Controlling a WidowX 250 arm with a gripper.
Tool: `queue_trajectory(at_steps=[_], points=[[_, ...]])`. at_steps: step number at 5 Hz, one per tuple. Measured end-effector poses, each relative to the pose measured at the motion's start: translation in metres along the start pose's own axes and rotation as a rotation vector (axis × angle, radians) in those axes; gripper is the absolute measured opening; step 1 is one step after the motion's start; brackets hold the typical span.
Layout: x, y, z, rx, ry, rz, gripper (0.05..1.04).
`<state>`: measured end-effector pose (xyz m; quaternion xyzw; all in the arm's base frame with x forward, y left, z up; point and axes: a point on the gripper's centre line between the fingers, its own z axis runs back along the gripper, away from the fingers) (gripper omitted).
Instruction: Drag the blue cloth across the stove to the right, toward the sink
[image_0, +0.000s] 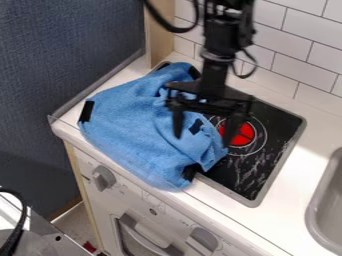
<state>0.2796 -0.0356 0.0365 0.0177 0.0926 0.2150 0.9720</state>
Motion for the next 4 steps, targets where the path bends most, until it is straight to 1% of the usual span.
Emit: queue_trajectory(at_steps=[1, 2, 3, 4], points=[[0.015, -0.003, -0.016, 0.017, 0.055, -0.012, 1.001], [0.025, 0.005, -0.022, 0.008, 0.046, 0.024, 1.001], [0.04, 0.009, -0.034, -0.002, 0.074, 0.031, 0.941], [0.044, 0.012, -0.035, 0.005, 0.05, 0.045, 0.646]])
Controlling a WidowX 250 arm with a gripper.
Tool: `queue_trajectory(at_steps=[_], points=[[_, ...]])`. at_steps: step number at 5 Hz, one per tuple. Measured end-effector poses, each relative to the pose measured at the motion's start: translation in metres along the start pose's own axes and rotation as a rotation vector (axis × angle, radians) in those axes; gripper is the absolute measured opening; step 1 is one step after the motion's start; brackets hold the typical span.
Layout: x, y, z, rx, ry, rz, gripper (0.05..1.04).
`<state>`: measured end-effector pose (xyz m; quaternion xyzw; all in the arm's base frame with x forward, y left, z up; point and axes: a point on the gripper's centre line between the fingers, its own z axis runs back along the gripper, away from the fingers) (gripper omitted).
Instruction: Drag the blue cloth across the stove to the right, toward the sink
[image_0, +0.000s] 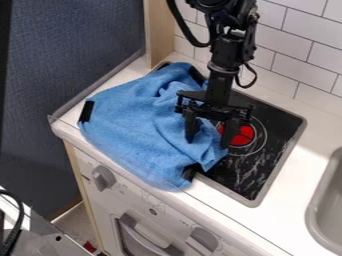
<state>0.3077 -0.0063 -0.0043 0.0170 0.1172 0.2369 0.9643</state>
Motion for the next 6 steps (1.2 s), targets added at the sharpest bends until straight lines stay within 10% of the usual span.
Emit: queue_trajectory(at_steps=[2, 6], points=[[-0.001, 0.007, -0.007, -0.018, 0.012, 0.023, 0.137], [-0.046, -0.074, 0.028, -0.103, -0.041, -0.148, 0.052]])
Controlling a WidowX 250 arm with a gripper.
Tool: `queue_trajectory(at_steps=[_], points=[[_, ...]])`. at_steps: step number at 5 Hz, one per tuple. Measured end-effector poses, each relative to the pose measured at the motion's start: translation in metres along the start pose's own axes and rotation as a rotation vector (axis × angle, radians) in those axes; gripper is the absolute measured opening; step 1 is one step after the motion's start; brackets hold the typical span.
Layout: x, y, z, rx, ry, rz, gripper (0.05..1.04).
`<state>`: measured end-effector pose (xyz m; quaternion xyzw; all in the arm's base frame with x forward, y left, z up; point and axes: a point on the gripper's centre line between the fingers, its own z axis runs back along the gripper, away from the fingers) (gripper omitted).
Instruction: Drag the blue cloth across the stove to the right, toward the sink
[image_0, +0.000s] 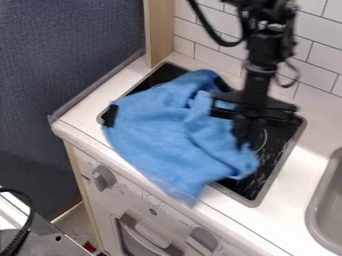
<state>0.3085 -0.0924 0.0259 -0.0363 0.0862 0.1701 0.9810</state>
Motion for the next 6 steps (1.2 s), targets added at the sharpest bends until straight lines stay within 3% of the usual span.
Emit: queue_trajectory(at_steps=[1, 3, 4, 5, 6], points=[[0.001, -0.038, 0.0, -0.044, 0.038, -0.069, 0.052], [0.019, -0.061, -0.021, -0.011, 0.144, -0.146, 0.052], [0.033, -0.069, -0.017, -0.016, 0.117, -0.187, 0.071], [0.035, -0.073, -0.015, -0.036, 0.104, -0.288, 0.215], [0.025, -0.066, -0.027, -0.072, 0.079, -0.41, 0.462]])
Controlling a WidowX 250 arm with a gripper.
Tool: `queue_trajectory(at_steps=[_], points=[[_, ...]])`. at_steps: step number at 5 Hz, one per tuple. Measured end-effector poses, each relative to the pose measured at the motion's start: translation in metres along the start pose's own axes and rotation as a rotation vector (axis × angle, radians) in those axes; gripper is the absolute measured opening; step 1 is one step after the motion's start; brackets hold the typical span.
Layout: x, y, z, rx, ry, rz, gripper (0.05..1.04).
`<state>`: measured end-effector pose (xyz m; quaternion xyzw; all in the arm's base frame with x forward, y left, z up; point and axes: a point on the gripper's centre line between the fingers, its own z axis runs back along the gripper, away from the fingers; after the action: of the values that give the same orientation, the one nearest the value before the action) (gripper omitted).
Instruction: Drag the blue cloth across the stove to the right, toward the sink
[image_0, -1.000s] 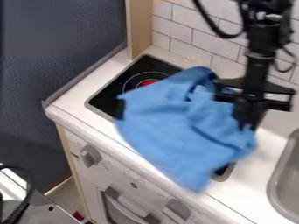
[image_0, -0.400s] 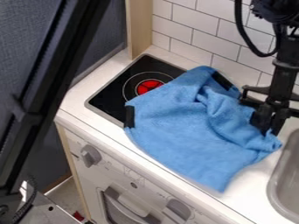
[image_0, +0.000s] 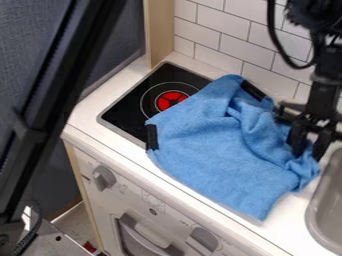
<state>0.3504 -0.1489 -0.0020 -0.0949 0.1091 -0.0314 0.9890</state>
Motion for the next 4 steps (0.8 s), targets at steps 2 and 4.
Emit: queue_trajectory(at_steps=[2, 4], points=[[-0.026, -0.012, 0.046, -0.007, -0.049, -0.26, 1.001], [-0.073, -0.004, 0.088, 0.09, -0.15, -0.128, 1.0]])
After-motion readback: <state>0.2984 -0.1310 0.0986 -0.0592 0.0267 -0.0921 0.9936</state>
